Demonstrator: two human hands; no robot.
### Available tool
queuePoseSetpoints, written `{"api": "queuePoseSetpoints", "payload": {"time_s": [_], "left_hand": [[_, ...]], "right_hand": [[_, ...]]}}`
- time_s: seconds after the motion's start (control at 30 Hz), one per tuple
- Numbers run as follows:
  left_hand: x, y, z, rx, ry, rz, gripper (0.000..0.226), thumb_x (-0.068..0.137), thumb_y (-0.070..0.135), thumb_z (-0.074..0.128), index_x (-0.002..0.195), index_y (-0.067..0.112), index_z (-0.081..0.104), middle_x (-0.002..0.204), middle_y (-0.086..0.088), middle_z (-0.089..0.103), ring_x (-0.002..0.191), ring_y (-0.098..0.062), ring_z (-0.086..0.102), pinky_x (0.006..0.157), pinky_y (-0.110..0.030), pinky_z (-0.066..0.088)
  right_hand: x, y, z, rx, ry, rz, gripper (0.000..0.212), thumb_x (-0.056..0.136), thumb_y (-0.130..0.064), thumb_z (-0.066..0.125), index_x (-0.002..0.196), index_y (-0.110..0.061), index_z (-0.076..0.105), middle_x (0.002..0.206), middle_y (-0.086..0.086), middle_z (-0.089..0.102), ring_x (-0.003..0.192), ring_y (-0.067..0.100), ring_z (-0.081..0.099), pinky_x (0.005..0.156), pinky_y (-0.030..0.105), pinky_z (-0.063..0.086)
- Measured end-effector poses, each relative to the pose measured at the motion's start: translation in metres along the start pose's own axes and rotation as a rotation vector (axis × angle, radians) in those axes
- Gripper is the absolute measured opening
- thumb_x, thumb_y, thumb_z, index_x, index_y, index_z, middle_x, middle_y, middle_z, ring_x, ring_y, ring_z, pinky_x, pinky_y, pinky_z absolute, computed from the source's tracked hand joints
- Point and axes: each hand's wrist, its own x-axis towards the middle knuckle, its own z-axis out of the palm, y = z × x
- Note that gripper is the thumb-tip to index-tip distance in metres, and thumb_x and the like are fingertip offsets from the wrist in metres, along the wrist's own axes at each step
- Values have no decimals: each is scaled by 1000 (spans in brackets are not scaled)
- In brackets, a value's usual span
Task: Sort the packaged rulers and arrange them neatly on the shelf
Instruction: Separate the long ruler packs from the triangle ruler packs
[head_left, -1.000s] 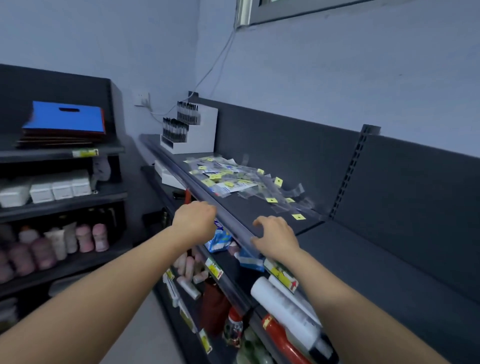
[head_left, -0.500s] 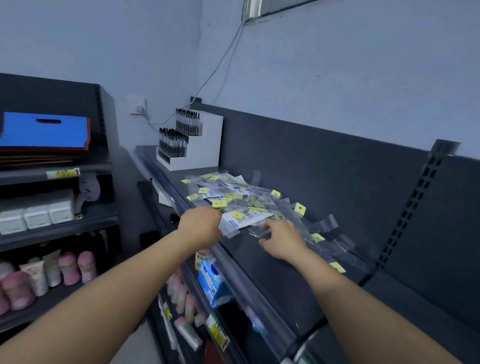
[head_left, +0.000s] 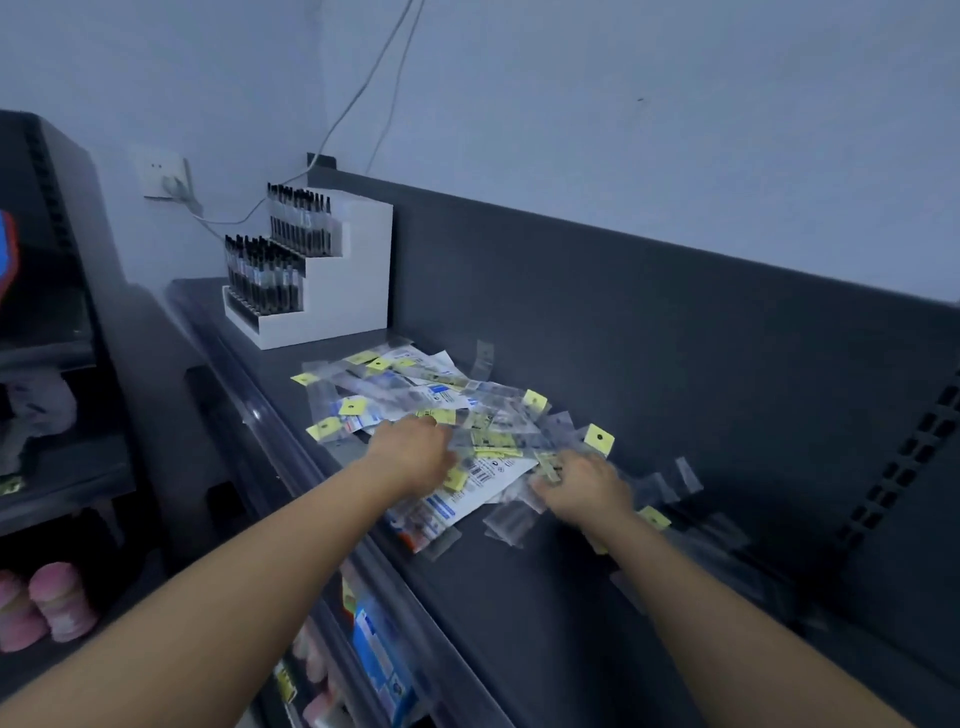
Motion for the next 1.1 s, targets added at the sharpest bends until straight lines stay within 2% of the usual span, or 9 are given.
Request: {"api": "queuePoseSetpoints", "payload": {"time_s": [0.27,0.53,0.63,0.73,0.8,0.87,0.97,1.03,1.1], "left_hand": [[70,-16,-7,-57,-6,140,22,89,37,58,100,18,61,111,-7,56,106,-27,53,89,-38,43],[110,-31,-12,-519,-160,174,31,83,21,72,112,14,62,105,-2,59,91,-20,57,71,-26,43],[121,-36,-13,-560,-112,195,11,83,15,66,94,13,64,92,-2,59,82,-19,54,63,-26,39],[131,-35,-15,-832,-136,159,8,84,4,61,81,11,57,79,-8,61,73,-24,58,57,-24,42],[131,-32,-21,-970,-176,151,14,87,0,59,84,13,54,76,-9,65,65,-22,60,46,-19,39],[130,-29,-26,-1007,-201,182,14,89,0,58,87,14,55,75,-6,66,57,-16,59,44,-19,36],[127,-26,-31,-976,-257,253,13,90,3,61,86,15,57,74,-4,68,55,-12,59,48,-21,36],[125,-24,-33,-1007,-285,263,13,90,3,62,87,15,58,76,-4,69,56,-11,59,50,-22,38],[124,-22,-31,-1088,-259,216,12,90,4,63,95,13,58,79,-5,69,57,-12,60,51,-22,39]], "right_hand": [[38,-10,-9,-24,167,115,37,88,-31,55,119,-11,56,125,10,53,117,32,48,92,39,41],[58,-21,-13,149,136,296,39,84,-33,66,114,-13,52,116,8,58,106,29,56,85,37,48],[57,-21,-17,145,216,318,31,84,-31,67,107,-15,56,106,5,63,99,28,61,74,32,45],[55,-21,-17,379,308,285,9,89,-26,63,93,-19,59,94,3,62,93,26,61,69,30,43],[55,-22,-21,451,398,230,18,91,-29,62,89,-11,61,98,3,56,99,26,57,76,30,41],[54,-22,-24,330,435,156,25,91,-33,62,86,-9,59,112,3,49,116,23,46,91,32,37],[52,-27,-32,130,398,48,23,90,-37,62,81,-16,57,146,-1,37,142,17,22,113,34,14],[50,-30,-32,67,367,11,27,90,-36,62,71,-22,49,129,-1,54,131,20,39,114,38,18],[45,-34,-32,203,323,30,35,90,-32,63,67,-23,37,82,-5,55,88,22,54,85,36,40]]}}
